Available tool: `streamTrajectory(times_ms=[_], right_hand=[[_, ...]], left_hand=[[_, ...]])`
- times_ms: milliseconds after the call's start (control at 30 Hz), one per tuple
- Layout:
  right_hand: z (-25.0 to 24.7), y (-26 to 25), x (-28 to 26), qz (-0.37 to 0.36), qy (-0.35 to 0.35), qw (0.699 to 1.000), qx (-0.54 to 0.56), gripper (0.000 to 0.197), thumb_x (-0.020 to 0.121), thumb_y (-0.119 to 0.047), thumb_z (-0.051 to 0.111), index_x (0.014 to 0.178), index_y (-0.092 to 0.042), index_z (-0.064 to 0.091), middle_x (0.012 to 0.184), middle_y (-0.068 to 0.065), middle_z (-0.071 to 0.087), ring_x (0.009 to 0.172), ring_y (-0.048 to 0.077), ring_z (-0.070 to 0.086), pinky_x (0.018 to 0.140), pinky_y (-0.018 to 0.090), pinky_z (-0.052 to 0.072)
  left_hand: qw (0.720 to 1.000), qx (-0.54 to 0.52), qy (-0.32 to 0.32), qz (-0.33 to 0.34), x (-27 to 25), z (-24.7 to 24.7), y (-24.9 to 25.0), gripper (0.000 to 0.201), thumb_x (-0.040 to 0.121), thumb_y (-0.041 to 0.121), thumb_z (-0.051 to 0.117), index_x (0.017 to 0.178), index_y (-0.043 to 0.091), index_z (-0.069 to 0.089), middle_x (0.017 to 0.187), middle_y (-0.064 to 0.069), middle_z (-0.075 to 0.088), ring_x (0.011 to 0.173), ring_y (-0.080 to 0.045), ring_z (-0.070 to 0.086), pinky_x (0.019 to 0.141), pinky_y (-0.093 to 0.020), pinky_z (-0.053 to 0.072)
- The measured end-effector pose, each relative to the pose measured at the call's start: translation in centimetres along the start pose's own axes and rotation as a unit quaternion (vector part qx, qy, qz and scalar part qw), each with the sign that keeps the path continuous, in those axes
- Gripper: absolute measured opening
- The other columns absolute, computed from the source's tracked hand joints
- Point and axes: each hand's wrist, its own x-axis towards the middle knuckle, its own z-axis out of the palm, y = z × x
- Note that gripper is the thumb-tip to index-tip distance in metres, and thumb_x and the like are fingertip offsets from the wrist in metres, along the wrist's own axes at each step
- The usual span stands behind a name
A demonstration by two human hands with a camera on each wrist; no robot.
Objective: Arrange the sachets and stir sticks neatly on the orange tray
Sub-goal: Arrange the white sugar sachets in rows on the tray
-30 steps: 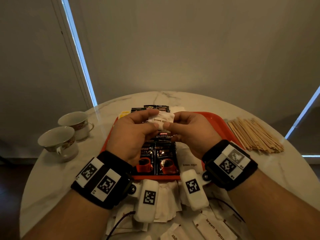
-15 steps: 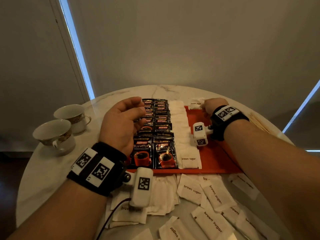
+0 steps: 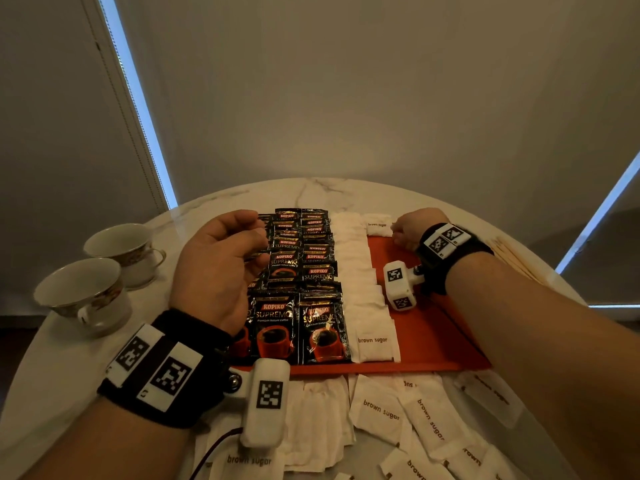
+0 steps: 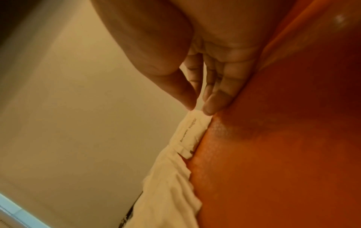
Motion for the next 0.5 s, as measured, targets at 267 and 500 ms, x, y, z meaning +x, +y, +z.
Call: streamTrajectory(times_ms=[267,500], right_hand=[[0.7,-1.7,-0.5,0.035,-0.065,0.997,0.026,0.018,0.096,-0.011,0.067,0.109,0.0,0.069,0.081,0.01,0.065,0.089,0.025,0.064,0.102,0.042,0.054],[-0.7,-2.3,-4.4,-0.014,-0.119,0.993,0.003,0.021,0.095,-0.019,0.068,0.11,-0.005,0.072,0.103,0.011,0.074,0.081,0.023,0.064,0.086,0.038,0.056]], left_hand=[[1.0,0.008,0.003,-0.007,0.0,0.0,0.1,0.024,0.094,-0.006,0.061,0.096,0.017,0.07,0.091,0.0,0.071,0.079,-0.012,0.065,0.066,-0.026,0.053],[0.999,-0.018,-0.019,-0.048,-0.6,0.3,1.8,0.015,0.097,0.004,0.061,0.094,0.017,0.068,0.075,0.003,0.07,0.065,-0.009,0.064,0.06,-0.023,0.053]])
